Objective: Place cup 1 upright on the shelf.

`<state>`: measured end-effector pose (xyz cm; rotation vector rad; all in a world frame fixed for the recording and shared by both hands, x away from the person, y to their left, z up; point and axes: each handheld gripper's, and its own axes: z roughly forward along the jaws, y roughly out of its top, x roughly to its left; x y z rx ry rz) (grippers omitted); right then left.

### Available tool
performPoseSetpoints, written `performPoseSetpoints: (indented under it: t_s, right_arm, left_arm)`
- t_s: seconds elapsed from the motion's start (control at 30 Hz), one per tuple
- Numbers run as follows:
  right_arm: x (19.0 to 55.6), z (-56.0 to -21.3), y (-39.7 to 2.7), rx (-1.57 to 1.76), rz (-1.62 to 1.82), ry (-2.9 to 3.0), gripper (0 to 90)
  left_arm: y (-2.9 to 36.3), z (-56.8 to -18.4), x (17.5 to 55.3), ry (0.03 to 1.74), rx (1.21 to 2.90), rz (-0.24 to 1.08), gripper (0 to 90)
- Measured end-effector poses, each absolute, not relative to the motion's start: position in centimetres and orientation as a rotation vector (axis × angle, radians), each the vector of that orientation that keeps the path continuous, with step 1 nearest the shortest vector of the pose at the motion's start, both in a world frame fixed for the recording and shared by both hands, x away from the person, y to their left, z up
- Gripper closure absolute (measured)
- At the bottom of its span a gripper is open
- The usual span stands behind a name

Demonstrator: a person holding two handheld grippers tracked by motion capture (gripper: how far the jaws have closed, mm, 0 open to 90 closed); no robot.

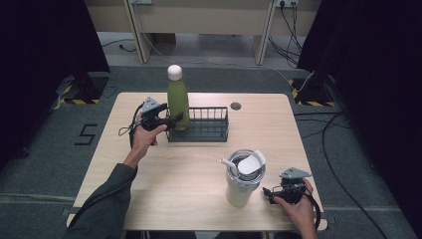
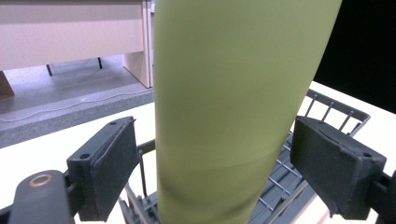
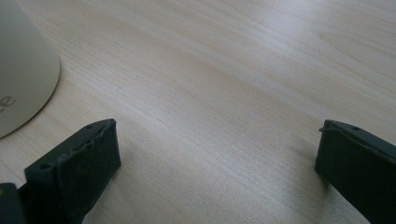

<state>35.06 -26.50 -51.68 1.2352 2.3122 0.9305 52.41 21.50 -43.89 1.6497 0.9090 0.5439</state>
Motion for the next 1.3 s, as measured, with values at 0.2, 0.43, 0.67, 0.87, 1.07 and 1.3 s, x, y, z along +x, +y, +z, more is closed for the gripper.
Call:
performPoseSetpoints:
  t_s: [0.2,0.43,0.67,0.87,1.07,1.3]
  right_arm:
    - [35.1,-51.7,-26.5,1.235,0.931,2.312,0.3]
    - [35.1,-51.7,-26.5,1.237,0.931,2.311,0.3]
    - [35.1,-51.7,-26.5,1.236,0.93,2.311,0.3]
    - [35.1,-51.7,-26.5,1.237,0.931,2.311,0.3]
    - [35.1,-51.7,-26.5,1.237,0.931,2.311,0.3]
    - [35.1,-51.7,-26.5,1.238,0.93,2.311,0.3]
  left_arm:
    - [21.9,-44.0,51.9,0.909,1.652,0.524,14.7]
    - [22.2,-44.0,51.3,0.914,1.653,0.506,14.7]
    - [22.5,-43.9,50.3,0.917,1.654,0.489,14.7]
    - [22.8,-43.8,49.2,0.907,1.659,0.494,14.7]
    - [23.2,-43.7,48.4,0.907,1.661,0.495,14.7]
    - [23.5,-43.9,47.4,0.903,1.663,0.486,14.6]
